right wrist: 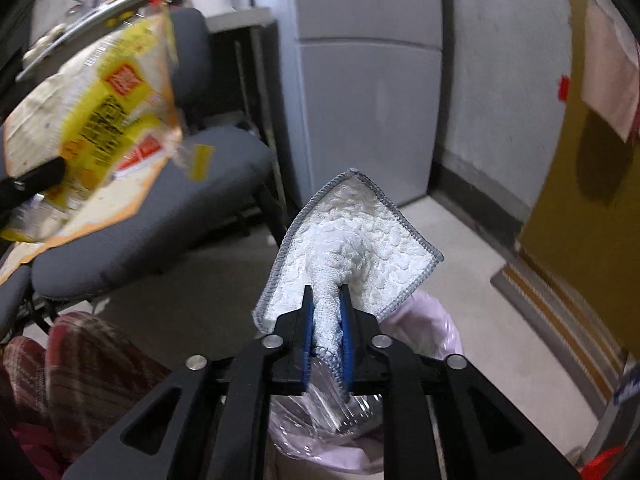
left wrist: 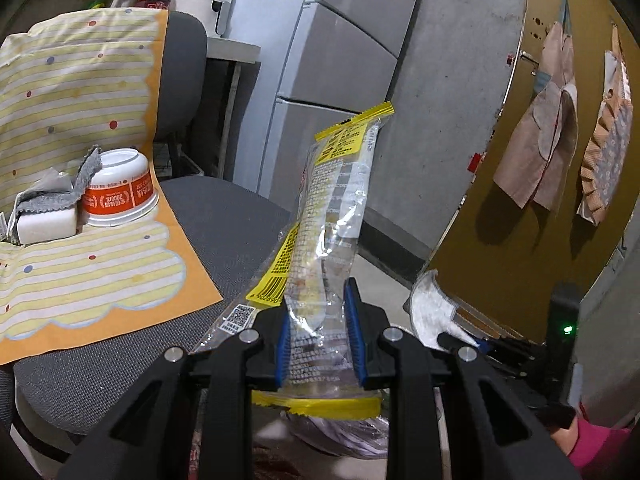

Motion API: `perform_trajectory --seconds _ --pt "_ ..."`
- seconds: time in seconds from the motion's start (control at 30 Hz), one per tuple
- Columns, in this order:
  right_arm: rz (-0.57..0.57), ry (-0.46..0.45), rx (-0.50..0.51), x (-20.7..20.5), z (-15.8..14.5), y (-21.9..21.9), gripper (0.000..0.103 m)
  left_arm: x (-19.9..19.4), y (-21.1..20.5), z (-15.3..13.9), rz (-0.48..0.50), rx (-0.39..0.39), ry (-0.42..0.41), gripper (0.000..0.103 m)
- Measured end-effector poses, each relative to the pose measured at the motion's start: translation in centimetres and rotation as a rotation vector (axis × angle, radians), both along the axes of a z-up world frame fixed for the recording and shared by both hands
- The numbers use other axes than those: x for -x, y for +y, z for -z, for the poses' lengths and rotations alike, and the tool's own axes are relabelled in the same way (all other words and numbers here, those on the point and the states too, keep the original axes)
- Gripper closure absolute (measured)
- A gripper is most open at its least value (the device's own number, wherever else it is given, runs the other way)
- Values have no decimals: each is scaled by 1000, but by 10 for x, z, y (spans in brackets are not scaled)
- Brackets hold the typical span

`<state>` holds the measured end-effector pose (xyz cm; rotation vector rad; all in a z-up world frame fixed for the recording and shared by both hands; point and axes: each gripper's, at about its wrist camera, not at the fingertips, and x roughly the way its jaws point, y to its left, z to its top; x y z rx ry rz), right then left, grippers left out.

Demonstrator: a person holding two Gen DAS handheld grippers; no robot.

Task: Collect trash
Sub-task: 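Carry towel and wrapper to the bin and open both tools over it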

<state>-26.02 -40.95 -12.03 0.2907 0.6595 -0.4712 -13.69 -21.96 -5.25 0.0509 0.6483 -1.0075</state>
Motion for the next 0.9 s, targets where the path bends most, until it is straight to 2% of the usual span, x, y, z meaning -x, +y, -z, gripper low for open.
perform_trajectory --seconds 0.03,0.07,0.1,0.23,0.4,0.53,0.7,0.8,0.87,0.9 --pt "9 18 -21 -4 6 -5 65 0 0 1 -1 -5 2 81" --pt "22 32 -48 -5 13 -11 48 2 -2 0 -2 -10 2 81" --pt "35 34 -61 -5 17 -15 46 2 -4 0 -2 -16 2 81" --pt "53 10 -49 -2 12 -22 46 4 -13 4 22 -42 12 80" --pt "91 -81 3 17 -13 -33 46 10 -29 11 99 -71 35 80" --pt "138 -173 59 32 -42 -36 46 22 -52 21 222 -127 59 80" --pt "190 -250 94 51 -62 -44 45 38 -86 39 365 -207 106 78" --pt "207 -269 98 60 -67 -49 44 39 -102 47 380 -240 124 66" --pt "213 -269 103 64 -67 -51 44 35 -111 51 369 -264 140 38" --pt "216 -270 102 63 -68 -51 43 34 -113 51 359 -273 139 35"
